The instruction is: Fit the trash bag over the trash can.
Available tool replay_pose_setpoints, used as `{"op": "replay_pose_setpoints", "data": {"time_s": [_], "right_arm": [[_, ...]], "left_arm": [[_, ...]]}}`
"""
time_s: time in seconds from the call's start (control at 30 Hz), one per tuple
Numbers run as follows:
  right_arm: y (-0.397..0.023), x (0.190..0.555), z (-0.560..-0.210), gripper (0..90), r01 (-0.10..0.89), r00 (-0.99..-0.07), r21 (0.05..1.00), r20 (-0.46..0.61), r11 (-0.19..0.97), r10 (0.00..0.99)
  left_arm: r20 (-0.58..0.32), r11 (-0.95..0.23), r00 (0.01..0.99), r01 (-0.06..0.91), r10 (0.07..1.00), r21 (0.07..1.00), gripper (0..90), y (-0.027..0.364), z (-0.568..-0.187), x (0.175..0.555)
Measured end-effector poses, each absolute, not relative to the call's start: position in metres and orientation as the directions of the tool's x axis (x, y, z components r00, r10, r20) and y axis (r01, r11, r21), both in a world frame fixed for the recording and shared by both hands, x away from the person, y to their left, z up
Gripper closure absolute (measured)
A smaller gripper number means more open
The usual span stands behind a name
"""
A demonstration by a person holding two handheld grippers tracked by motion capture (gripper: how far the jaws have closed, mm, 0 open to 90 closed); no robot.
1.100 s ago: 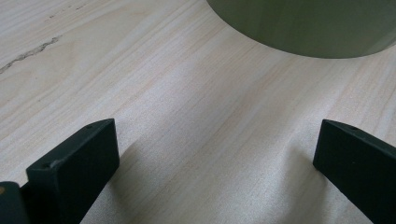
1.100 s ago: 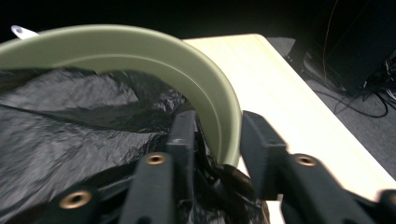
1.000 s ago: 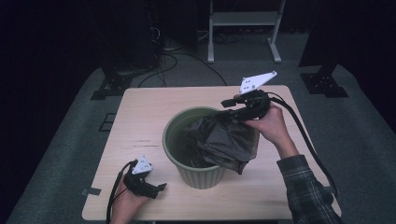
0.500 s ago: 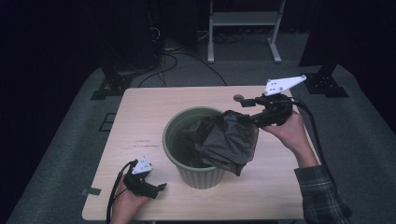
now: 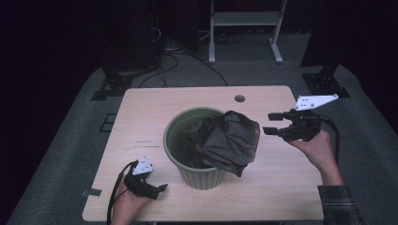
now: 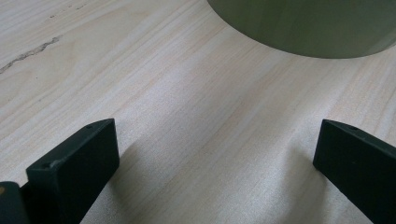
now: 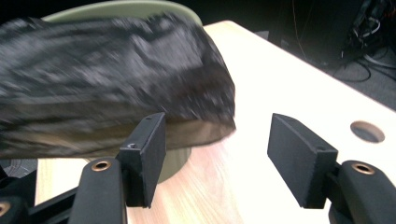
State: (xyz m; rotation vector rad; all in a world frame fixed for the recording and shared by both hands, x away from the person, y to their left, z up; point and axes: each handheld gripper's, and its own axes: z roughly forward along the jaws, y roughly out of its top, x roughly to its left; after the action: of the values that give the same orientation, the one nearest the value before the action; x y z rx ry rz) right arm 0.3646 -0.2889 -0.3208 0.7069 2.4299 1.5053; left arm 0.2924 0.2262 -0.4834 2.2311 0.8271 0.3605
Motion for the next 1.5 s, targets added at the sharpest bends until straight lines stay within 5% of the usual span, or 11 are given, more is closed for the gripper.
{"op": "replay_pose_setpoints", "data": {"time_s": [0.2,0.37,0.47,0.83,1.5], "right_arm": [[-0.279,0.381,-0.337,43.3,0.325,-0.857,0.875,0.112,0.359,0.503],[-0.269,0.395,-0.345,77.3,0.335,-0.853,0.866,0.112,0.372,0.51],[-0.266,0.403,-0.345,89.2,0.329,-0.846,0.87,0.098,0.368,0.524],[-0.241,0.444,-0.334,89.8,0.326,-0.837,0.87,0.085,0.369,0.54],[-0.228,0.451,-0.332,89.8,0.319,-0.848,0.873,0.088,0.37,0.522]], "left_arm": [[0.011,-0.535,0.754,0.455,0.657,0.712,0.0,0.226,-0.483,0.292],[0.011,-0.534,0.754,0.455,0.657,0.713,0.0,0.226,-0.484,0.292],[0.011,-0.534,0.754,0.455,0.657,0.713,0.0,0.226,-0.484,0.292],[-0.018,-0.497,0.771,0.428,0.637,0.755,0.0,0.229,-0.469,0.289],[-0.037,-0.469,0.866,0.305,0.498,0.829,0.0,0.229,-0.364,0.269]]}}
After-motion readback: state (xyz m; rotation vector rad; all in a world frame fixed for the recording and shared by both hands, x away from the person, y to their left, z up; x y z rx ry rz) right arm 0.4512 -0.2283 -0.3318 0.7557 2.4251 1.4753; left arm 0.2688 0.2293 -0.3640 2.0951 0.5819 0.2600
